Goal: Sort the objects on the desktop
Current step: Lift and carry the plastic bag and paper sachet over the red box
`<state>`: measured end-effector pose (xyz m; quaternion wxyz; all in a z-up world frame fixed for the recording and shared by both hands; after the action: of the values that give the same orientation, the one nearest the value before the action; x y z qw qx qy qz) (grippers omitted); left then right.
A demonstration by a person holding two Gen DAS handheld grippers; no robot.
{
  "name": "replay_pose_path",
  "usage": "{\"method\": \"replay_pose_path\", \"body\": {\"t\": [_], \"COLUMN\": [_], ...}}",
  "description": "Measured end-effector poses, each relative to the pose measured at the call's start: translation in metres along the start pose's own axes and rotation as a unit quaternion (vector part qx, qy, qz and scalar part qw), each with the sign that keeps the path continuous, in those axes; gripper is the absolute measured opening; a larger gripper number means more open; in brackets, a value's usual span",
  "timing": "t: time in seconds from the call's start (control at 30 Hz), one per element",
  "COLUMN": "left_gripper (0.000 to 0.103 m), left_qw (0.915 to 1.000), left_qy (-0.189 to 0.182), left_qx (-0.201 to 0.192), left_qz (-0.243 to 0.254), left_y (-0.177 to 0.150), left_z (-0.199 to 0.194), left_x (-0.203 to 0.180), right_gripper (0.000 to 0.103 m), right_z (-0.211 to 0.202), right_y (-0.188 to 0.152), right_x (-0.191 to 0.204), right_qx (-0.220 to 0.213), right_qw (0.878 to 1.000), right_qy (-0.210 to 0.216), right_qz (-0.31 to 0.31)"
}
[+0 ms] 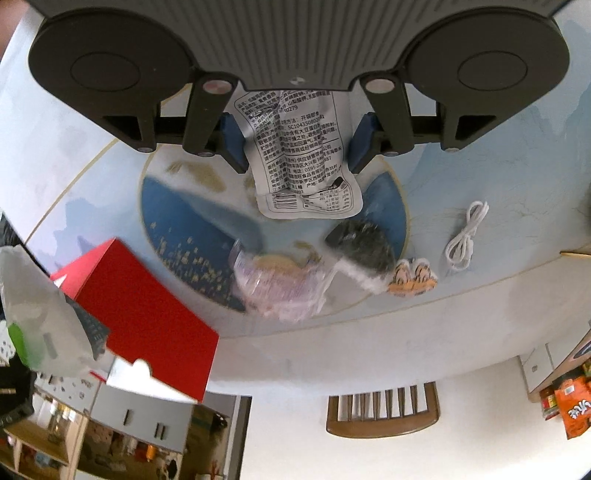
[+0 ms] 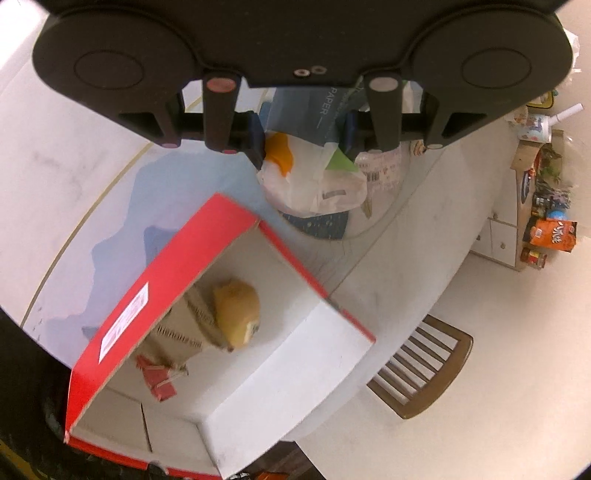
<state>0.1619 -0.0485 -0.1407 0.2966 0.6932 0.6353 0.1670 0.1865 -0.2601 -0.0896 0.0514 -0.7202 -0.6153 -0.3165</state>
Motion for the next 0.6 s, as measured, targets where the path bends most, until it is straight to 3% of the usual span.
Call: {"method": "replay_pose_path", "body": {"t": [0.6], "left_gripper": [0.058], "left_qw": [0.9983], "left_qy": [-0.039], "left_qx": [-0.041], "left_qz": [-0.012], "left_y": [0.077], "left_z": [-0.009], "left_x": [-0.109], "right_gripper": [0.039], "right_z": [-0.039], "right_y": [0.095], "right_x": [-0.066], "right_qx": [-0.026], "right_qw": [0.999], "right_qy": [0.000], "right_qz": [-0.036]}}
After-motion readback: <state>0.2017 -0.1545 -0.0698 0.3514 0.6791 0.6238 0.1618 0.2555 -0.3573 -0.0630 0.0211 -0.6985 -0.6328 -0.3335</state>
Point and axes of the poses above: each gripper's, at about its wrist camera, not at the fingertips, and z roughly the way its jaws point, x to its left, y to its top, the point moved 8 cm from there along z, roughly the way its jaws point, and after that the axes turned 7 degrees about -z, right-handed, at the moved point
